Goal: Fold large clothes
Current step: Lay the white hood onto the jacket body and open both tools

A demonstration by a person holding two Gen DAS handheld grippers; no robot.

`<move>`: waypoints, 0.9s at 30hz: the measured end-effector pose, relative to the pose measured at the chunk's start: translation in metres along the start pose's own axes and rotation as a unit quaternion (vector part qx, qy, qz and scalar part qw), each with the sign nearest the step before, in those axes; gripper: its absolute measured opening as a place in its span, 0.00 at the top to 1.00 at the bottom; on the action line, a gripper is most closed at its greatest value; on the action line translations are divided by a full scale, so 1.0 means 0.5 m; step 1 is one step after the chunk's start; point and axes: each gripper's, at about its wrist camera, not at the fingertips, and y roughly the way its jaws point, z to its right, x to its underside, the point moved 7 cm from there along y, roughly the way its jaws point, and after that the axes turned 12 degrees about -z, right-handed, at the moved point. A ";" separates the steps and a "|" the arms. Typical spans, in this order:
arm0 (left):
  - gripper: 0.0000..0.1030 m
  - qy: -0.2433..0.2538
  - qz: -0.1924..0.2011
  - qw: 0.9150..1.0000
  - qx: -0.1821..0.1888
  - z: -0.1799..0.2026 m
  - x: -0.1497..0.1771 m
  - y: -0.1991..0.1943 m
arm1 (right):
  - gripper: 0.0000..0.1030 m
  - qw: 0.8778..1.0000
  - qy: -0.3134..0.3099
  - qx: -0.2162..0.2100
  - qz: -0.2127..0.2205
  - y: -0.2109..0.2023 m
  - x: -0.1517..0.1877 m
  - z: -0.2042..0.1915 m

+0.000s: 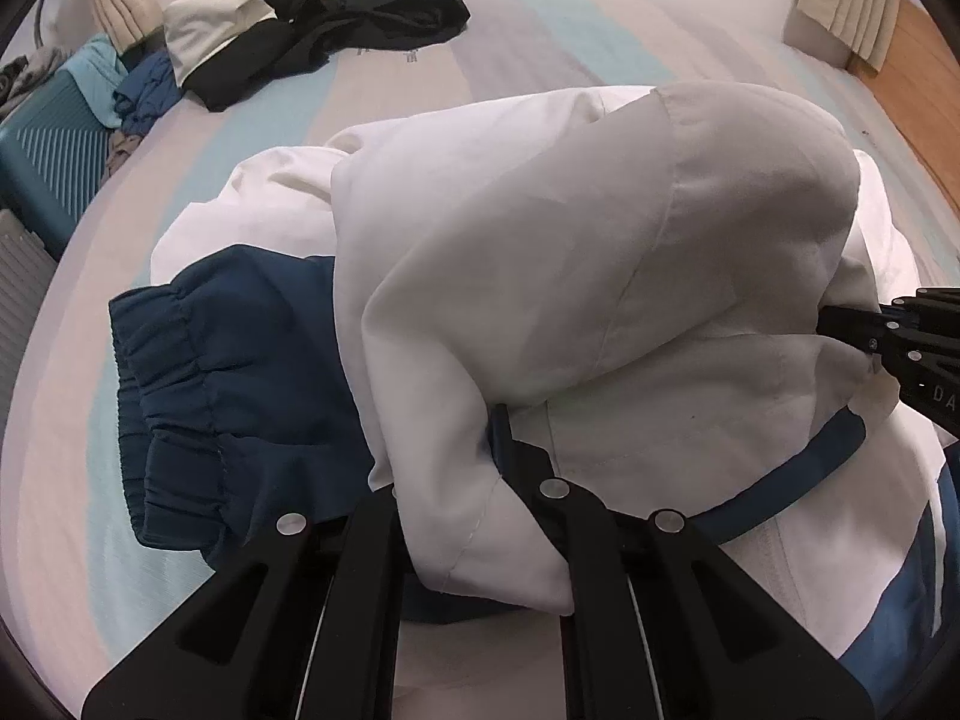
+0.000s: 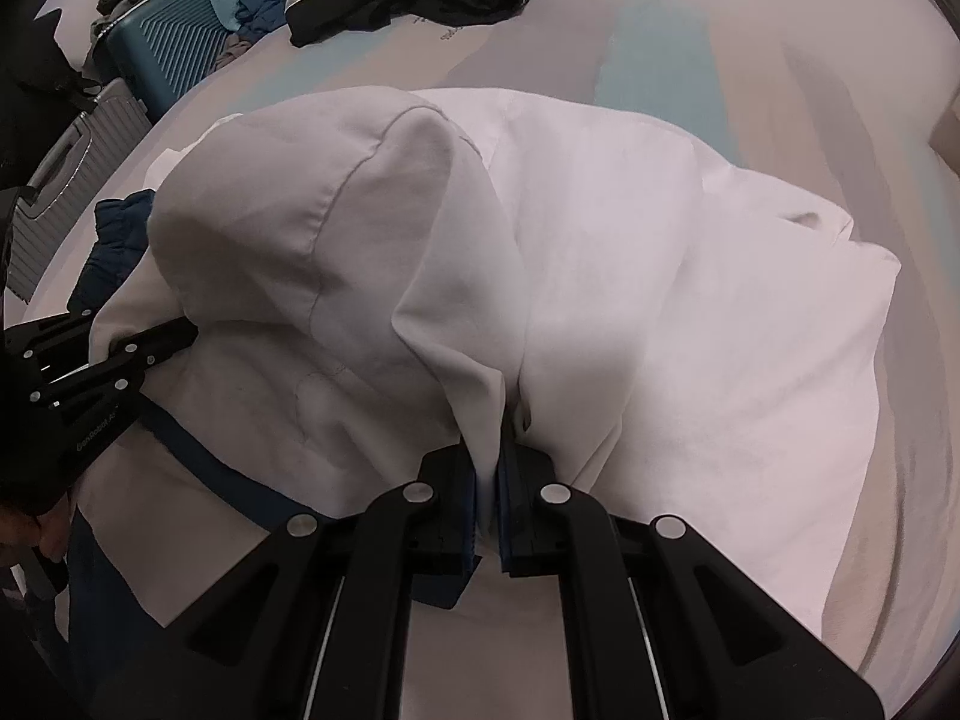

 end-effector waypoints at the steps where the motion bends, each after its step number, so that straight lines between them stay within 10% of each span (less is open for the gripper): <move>1: 0.93 0.000 -0.001 1.000 0.000 0.000 0.000 0.001 | 0.96 1.000 0.000 0.000 -0.001 0.004 0.000 -0.001; 19: 0.92 0.020 -0.004 0.999 -0.024 0.011 0.001 0.011 | 0.96 0.999 -0.014 0.031 0.011 0.029 0.010 -0.006; 27: 0.87 0.014 -0.010 1.000 -0.013 0.008 -0.008 -0.018 | 0.71 0.998 -0.029 0.040 0.032 -0.004 0.011 -0.022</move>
